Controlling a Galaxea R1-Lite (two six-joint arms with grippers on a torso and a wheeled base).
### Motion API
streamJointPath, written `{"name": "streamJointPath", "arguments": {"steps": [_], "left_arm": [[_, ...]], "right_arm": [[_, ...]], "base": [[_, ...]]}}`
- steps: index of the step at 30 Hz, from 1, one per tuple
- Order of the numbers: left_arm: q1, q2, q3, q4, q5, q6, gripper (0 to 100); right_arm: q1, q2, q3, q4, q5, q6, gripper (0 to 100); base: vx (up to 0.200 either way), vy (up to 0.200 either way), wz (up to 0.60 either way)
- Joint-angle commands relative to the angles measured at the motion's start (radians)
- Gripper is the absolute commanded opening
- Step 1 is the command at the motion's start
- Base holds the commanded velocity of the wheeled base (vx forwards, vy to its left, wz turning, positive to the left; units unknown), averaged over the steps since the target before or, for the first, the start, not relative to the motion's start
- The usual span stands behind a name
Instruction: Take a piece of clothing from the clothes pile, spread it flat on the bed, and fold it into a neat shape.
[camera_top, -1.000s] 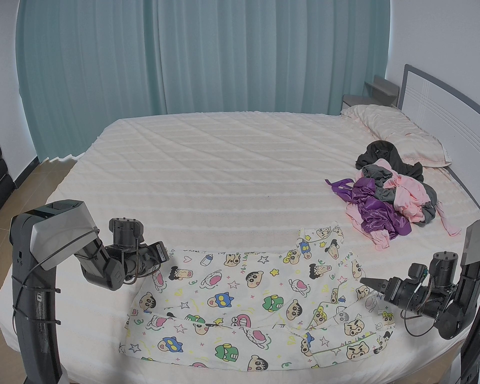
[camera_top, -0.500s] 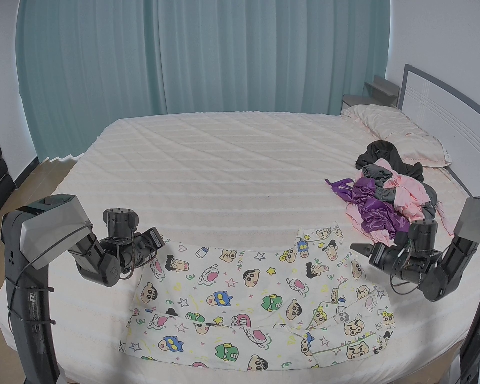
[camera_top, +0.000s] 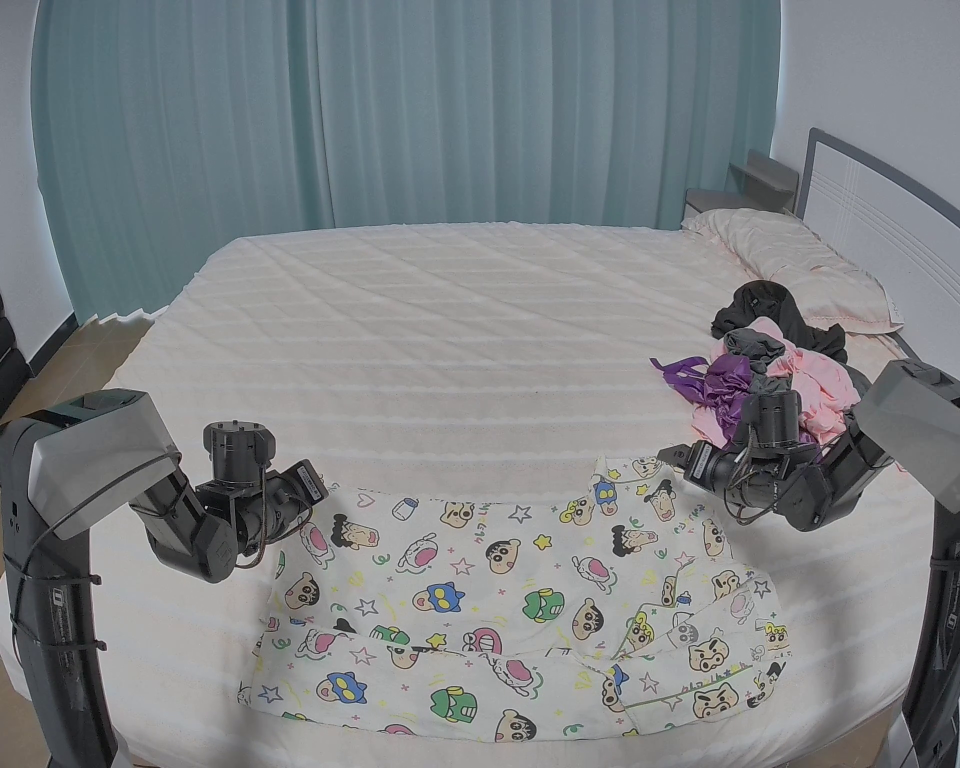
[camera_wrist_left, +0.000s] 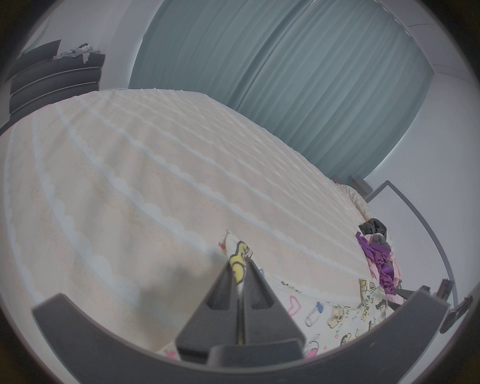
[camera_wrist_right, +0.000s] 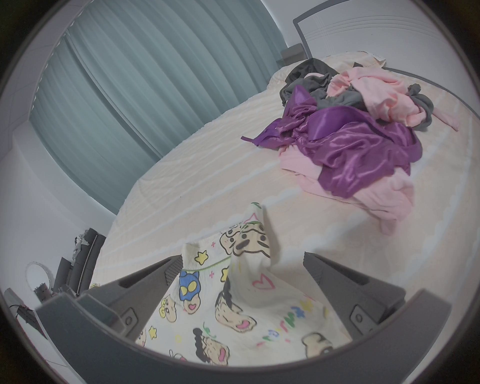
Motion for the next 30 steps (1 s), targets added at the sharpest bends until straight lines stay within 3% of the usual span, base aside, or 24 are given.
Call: {"name": "streamJointPath", "arguments": {"steps": [1, 4, 5, 14, 19, 30], "left_arm": [[-0.014, -0.008, 0.049, -0.058, 0.000, -0.001, 0], [-0.016, -0.008, 0.063, -0.081, 0.000, -0.001, 0], [-0.016, -0.008, 0.063, -0.081, 0.000, 0.001, 0], [-0.014, -0.012, 0.060, -0.081, 0.000, -0.001, 0], [-0.013, -0.026, 0.061, -0.081, 0.002, -0.002, 0], [0.007, -0.032, 0.054, -0.081, 0.006, -0.001, 0]], "right_arm": [[0.041, 0.097, -0.107, 0.043, -0.031, 0.002, 100], [0.056, 0.125, -0.140, 0.054, -0.053, -0.001, 100], [0.062, 0.132, -0.150, 0.064, -0.056, 0.000, 0], [0.056, 0.137, -0.207, 0.101, -0.083, 0.003, 0], [0.044, 0.115, -0.227, 0.061, -0.094, 0.051, 0], [0.019, 0.094, -0.144, 0.006, -0.069, 0.066, 0]], "base": [[0.000, 0.000, 0.00], [0.000, 0.000, 0.00], [0.000, 0.000, 0.00], [0.000, 0.000, 0.00], [0.000, 0.000, 0.00], [0.000, 0.000, 0.00]]}}
